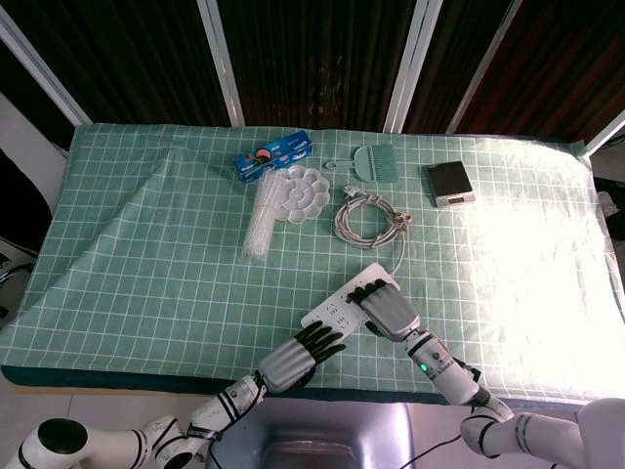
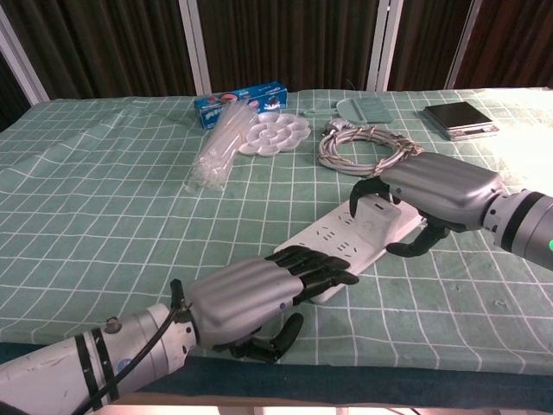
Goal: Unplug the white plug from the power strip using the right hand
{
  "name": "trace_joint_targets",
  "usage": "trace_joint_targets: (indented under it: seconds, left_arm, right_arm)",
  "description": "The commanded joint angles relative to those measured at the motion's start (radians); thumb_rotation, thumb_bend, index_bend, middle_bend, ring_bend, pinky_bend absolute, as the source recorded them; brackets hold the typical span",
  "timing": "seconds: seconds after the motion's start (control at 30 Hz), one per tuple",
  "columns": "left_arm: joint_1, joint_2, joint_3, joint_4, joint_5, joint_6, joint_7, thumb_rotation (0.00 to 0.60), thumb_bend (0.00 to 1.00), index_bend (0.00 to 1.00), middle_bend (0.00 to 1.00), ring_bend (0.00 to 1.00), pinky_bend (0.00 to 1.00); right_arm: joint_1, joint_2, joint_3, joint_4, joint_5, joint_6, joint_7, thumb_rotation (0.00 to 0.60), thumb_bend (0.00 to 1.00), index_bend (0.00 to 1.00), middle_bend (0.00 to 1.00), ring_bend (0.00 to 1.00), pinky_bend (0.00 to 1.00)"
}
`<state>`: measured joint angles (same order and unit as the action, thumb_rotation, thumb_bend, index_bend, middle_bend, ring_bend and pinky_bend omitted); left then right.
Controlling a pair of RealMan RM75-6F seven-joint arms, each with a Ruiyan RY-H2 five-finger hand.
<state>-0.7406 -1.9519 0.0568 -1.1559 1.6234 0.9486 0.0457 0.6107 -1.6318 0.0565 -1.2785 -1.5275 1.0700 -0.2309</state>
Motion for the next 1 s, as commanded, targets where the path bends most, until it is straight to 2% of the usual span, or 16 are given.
trace_joint_targets:
  seconds: [0.03, 0.3, 0.67, 0.87, 1.0]
  left_arm:
    - [-0.001, -0.003, 0.0, 0.005, -0.001, -0.004, 0.008, 0.591, 0.78, 0.0, 0.0, 0.0, 0.03]
    - [-0.003, -0.01, -0.001, 0.007, -0.002, -0.006, 0.02, 0.588, 0.78, 0.0, 0.0, 0.0, 0.03]
    - [-0.004, -0.01, -0.006, -0.001, 0.005, 0.009, 0.014, 0.593, 0.78, 0.0, 0.0, 0.0, 0.03]
    - [-0.003, 0.019, -0.016, -0.024, 0.026, 0.057, 0.007, 0.58, 0.78, 0.0, 0.0, 0.0, 0.03]
    - [-0.004, 0.057, -0.03, -0.055, 0.036, 0.091, 0.0, 0.571, 0.78, 0.0, 0.0, 0.0, 0.03]
  right_arm:
    - [-0.002, 0.001, 0.001, -0.003, 0.001, 0.005, 0.003, 0.6, 0.52, 0.75, 0.5, 0.47, 0.5]
    - [-0.003, 0.002, -0.002, -0.009, -0.011, 0.022, 0.018, 0.6, 0.53, 0.76, 0.51, 0.48, 0.51]
    - [-0.019, 0.034, -0.036, -0.026, -0.106, 0.116, 0.01, 0.6, 0.54, 0.77, 0.51, 0.49, 0.51]
    - [-0.058, 0.111, -0.068, -0.073, -0.153, 0.189, 0.005, 0.6, 0.54, 0.76, 0.51, 0.49, 0.51]
    - [-0.099, 0.217, -0.104, -0.124, -0.171, 0.218, -0.056, 0.6, 0.54, 0.74, 0.51, 0.49, 0.51]
